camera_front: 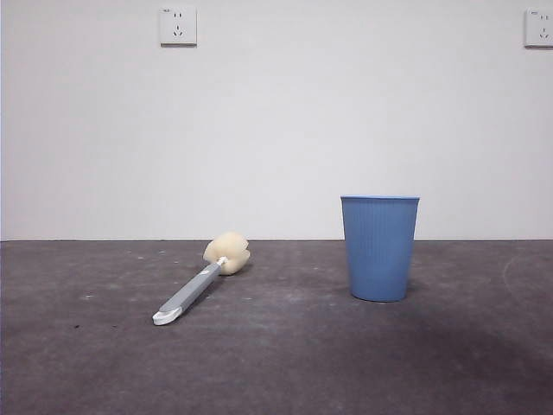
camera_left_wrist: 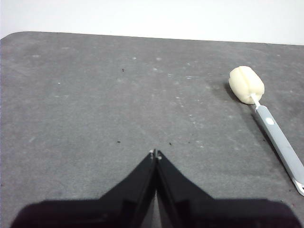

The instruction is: Pick up the cup brush,pick up the cup,insert the brush into the cup,clean the cup,put the cup brush back,put the cup back to the fixed position on the table

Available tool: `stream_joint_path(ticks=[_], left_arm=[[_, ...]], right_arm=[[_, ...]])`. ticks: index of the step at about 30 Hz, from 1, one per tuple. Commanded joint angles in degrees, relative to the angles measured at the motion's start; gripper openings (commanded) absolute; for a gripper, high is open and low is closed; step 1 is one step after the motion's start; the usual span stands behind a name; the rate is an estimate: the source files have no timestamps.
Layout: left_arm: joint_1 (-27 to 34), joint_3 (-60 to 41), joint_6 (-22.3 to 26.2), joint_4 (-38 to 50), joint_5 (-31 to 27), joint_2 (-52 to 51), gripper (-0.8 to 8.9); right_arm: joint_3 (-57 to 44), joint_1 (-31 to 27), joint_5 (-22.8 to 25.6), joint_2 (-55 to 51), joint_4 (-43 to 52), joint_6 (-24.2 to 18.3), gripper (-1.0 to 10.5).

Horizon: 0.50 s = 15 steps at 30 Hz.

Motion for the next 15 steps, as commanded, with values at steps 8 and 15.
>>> stream_joint_path(ticks=[8,15], left_arm=[[0.13,-0.7,-0.35,-0.04,0.0,-0.15,-0.03],[0.15,-0.7,-0.35,-0.04,0.0,-0.15,-0.03]], right_arm=[[-8.81,-0.63,0.35,-6.21,0.57,4.9,0.0],[-9.18,-0.66,0.35,-7.34,-2.05,5.11,0.0]])
